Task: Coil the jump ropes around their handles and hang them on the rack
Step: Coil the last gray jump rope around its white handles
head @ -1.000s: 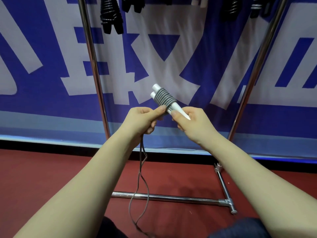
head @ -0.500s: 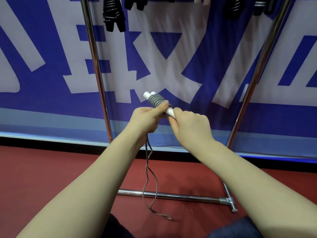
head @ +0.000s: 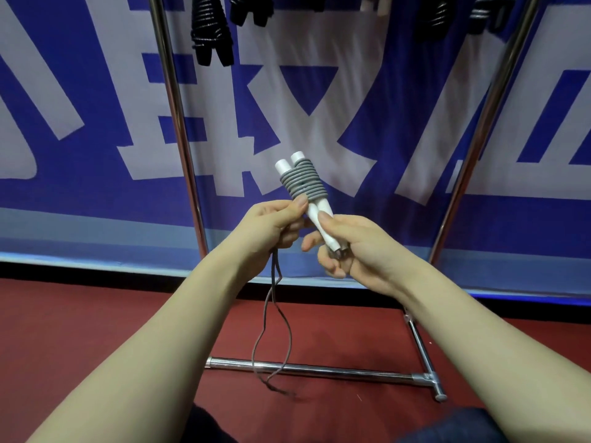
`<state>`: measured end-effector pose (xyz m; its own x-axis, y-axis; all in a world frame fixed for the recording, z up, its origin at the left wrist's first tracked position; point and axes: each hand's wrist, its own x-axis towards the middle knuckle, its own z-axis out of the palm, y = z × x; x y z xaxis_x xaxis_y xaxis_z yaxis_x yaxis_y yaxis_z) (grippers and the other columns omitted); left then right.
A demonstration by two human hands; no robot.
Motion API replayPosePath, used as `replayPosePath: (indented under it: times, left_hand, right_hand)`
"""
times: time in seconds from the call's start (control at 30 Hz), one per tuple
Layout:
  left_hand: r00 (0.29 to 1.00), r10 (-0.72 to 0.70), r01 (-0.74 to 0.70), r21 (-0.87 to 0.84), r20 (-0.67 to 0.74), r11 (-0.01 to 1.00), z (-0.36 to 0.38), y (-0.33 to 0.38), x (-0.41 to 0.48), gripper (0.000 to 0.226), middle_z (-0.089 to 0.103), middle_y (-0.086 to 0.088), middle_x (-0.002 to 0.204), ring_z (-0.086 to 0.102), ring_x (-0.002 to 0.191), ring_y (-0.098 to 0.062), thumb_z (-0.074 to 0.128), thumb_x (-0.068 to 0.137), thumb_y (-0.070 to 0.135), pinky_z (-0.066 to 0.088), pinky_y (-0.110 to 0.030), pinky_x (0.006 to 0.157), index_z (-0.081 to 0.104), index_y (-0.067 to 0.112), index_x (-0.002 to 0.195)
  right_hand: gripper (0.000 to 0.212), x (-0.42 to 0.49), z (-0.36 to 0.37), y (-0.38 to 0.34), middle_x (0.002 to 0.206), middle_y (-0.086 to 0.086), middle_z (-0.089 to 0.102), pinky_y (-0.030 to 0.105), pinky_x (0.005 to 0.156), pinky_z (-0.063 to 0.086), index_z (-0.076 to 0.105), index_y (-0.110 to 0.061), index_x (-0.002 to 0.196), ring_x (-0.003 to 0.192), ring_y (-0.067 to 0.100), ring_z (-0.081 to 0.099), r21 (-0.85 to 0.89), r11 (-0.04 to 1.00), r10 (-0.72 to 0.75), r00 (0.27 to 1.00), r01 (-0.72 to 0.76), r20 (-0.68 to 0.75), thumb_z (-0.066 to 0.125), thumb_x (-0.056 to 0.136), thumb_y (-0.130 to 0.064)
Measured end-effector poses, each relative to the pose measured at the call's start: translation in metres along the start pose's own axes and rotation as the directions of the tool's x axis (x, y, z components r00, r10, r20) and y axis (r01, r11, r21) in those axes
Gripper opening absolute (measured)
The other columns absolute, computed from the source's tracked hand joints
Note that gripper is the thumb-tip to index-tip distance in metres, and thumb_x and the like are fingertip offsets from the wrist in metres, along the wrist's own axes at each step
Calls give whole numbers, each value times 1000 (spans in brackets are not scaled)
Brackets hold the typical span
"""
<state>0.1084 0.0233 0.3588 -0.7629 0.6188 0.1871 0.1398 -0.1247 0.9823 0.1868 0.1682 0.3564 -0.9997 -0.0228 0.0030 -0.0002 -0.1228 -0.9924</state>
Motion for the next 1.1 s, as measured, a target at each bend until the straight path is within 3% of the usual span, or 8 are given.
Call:
replayPosePath:
  times: [0.17, 0.3, 0.47, 0.63, 0.77, 0.97, 1.03, 1.1]
  left_hand:
    - [998, -24, 18, 86, 65, 996, -6, 0, 0, 32, 44, 6, 57, 35, 58, -15, 53, 96, 31, 27, -20, 53, 67, 18, 71]
    - [998, -57, 62, 189, -31, 980, -9, 0, 0, 30, 47, 3, 56, 35, 44, -10, 60, 95, 32, 34, -21, 47, 71, 5, 87]
    - [981, -63, 94, 163, -184, 982, -4, -4, 3, 40, 47, -1, 46, 33, 39, -12, 70, 88, 34, 32, -21, 43, 69, -6, 81]
    - [985, -83, 91, 51, -153, 995, 6, -6, 7, 39, 53, -4, 55, 37, 42, -10, 68, 92, 27, 30, -20, 44, 67, -12, 90]
    - [974, -150, 151, -4, -168, 988, 13, -5, 8, 42, 47, -3, 55, 29, 45, -12, 71, 86, 41, 20, -23, 46, 71, 0, 80]
    - [952, -141, 135, -41, -270, 990, 14, -8, 11, 49, 34, 8, 44, 22, 43, -10, 74, 84, 37, 19, -19, 41, 71, -10, 94]
    - [956, -128, 123, -36, -264, 992, 13, -9, 11, 45, 34, 6, 47, 22, 45, -10, 73, 86, 35, 20, -19, 42, 72, -9, 93]
    - [961, -122, 115, -42, -249, 992, 9, -11, 10, 46, 37, 7, 47, 25, 44, -10, 71, 87, 33, 21, -18, 43, 70, -12, 98]
  right_hand:
    - [24, 1, -6, -2, 65, 4, 51, 20, 41, 20, 62, -4, 92, 42, 9, 32, -91, 996, 4, 1000, -3, 18, 49, 101, -23]
    - [20, 2, -9, -2, 58, -2, 50, 19, 40, 28, 59, -9, 87, 42, 9, 35, -419, 907, -91, 991, 40, -102, 51, 102, -22]
    - [24, 4, -6, -4, 62, 0, 55, 29, 52, 35, 56, -12, 77, 51, 14, 42, -782, 622, -321, 922, 34, -215, 55, 97, -25]
    - [23, 8, -4, 0, 78, 10, 59, 38, 61, 40, 59, -7, 96, 72, 33, 52, -914, 397, -425, 867, -78, -259, 49, 99, -27]
    - [19, 5, -2, 6, 85, 8, 54, 35, 58, 25, 53, -7, 109, 73, 35, 49, -989, 45, -494, 857, -144, -148, 41, 101, -20]
    - [55, 11, 7, 15, 57, 2, 57, 19, 45, 1, 68, -3, 100, 36, 24, 53, -960, -211, -599, 800, -182, -21, 92, 53, -15]
    - [38, 8, 4, 15, 81, 0, 64, 30, 49, 25, 59, -15, 117, 64, 26, 62, -985, -87, -572, 817, -146, -71, 71, 86, -33]
    - [33, 4, -2, 14, 88, -3, 64, 37, 63, 41, 56, -24, 114, 78, 24, 60, -941, 337, -393, 904, -28, -168, 54, 93, -49]
